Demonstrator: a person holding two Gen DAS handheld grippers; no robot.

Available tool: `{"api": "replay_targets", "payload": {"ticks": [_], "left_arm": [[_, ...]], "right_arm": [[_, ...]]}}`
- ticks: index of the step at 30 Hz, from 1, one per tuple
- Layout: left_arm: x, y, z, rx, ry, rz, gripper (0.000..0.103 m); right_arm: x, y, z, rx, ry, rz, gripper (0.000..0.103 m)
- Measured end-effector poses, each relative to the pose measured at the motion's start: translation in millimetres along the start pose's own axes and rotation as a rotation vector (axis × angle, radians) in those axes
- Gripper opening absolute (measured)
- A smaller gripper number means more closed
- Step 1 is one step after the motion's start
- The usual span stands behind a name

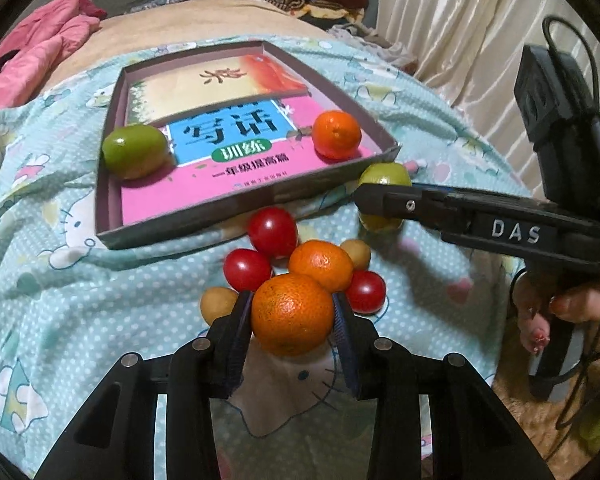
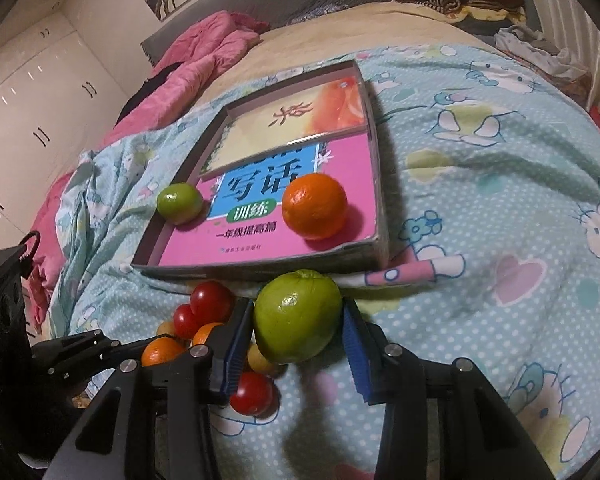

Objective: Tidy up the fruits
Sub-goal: 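Grasp an orange with the left tool while the right tool grasps a green lime, then lift and carry the orange with the left tool while the right tool carries the lime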

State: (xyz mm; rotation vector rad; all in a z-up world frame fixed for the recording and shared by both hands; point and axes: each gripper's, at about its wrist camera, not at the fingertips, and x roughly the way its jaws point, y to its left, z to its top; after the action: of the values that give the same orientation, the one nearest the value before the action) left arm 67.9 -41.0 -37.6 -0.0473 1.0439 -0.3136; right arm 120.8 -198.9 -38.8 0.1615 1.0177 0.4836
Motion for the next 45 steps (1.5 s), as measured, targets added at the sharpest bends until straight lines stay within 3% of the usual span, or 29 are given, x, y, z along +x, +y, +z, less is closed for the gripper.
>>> {"api": "replay_targets", "payload": {"ticks": [19, 33, 45], "left_arm": [[-37, 31, 10, -0.107, -0.113, 0.019, 0.04], [-57, 49, 18, -0.131, -0.193, 0.089, 0.04], [-67, 58, 26, -0.163, -0.239, 0.122, 0.04]], "right_arm": [[-16, 19, 2, -0.083, -0.08, 0.016, 0.044], [-36, 43, 5, -0.198, -0.194, 0.014, 0.044], [-44, 52, 5, -0.229, -0.23, 0.023, 0.044]]}}
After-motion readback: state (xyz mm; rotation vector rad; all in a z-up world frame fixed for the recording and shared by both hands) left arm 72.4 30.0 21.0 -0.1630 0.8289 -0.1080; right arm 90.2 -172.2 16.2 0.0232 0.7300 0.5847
